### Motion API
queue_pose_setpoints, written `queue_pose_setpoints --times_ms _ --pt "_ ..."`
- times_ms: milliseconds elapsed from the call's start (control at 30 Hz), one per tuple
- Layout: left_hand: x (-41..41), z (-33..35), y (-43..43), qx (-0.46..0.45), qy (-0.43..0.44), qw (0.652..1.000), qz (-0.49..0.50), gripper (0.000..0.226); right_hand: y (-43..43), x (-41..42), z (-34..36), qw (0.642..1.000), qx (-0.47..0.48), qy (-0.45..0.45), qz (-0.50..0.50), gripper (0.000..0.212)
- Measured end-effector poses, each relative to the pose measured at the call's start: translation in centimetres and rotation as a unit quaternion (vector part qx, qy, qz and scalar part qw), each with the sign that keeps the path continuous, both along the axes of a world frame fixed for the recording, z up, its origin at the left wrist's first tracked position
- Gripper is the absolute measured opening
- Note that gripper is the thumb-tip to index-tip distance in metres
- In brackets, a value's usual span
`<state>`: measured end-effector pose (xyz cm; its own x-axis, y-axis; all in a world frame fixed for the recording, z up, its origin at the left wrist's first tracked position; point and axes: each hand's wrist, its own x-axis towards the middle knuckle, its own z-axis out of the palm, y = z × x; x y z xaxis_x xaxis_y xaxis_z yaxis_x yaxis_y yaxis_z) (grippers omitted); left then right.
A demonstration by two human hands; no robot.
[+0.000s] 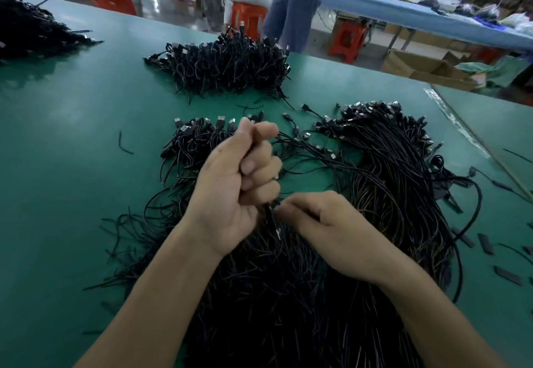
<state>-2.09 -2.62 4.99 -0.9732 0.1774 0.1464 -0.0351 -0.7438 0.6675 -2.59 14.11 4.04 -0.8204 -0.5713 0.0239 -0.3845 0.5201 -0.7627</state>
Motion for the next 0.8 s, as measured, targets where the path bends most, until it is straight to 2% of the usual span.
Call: queue_pose_setpoints --times_ms 67,100,167,233,300,467,567,633,733,800 --pt "-0.6 -1.1 0.1 -0.099 0.004 0.990 0.100 0.037 0.1 0.9 0.3 1.000 0.015 0.000 0.015 0.034" --pt "-0.8 -1.7 0.2 -0.174 0.017 0.973 0.149 0.036 0.1 1.2 0.6 1.000 0.020 0.003 0.018 0.036" --pt "-1.0 -2.4 0.4 -0.327 0.047 0.919 0.214 0.036 0.1 1.5 1.4 0.999 0.029 0.018 0.015 0.032" --pt "-1.0 -2.8 0.4 -0.430 0.072 0.878 0.197 0.035 0.1 1.2 2.3 0.999 0.015 0.050 0.002 0.022" --pt "-0.8 -2.8 0.5 -0.469 0.090 0.870 0.123 0.037 0.3 0.6 3.1 0.996 -0.021 0.082 -0.019 0.017" --pt "0.4 -1.7 1.0 -0.368 -0.008 0.929 -0.047 0.055 0.8 -0.9 3.4 0.986 -0.132 0.082 -0.056 0.011" --pt "0.7 -0.8 0.7 -0.235 -0.051 0.959 -0.148 0.060 0.4 -1.1 2.5 0.973 -0.172 0.098 -0.118 0.018" --pt "0.7 -0.2 0.2 -0.144 -0.050 0.969 -0.192 0.056 -0.1 -0.7 1.9 0.969 -0.185 0.076 -0.145 0.024" --pt "0.6 0.4 -0.3 -0.012 -0.029 0.985 -0.172 0.043 -0.6 0.2 1.2 0.982 -0.139 0.014 -0.126 0.028" --pt "0.6 0.5 0.2 0.044 -0.035 0.993 -0.105 0.045 -0.7 0.8 1.1 0.993 -0.068 0.003 -0.092 0.037"
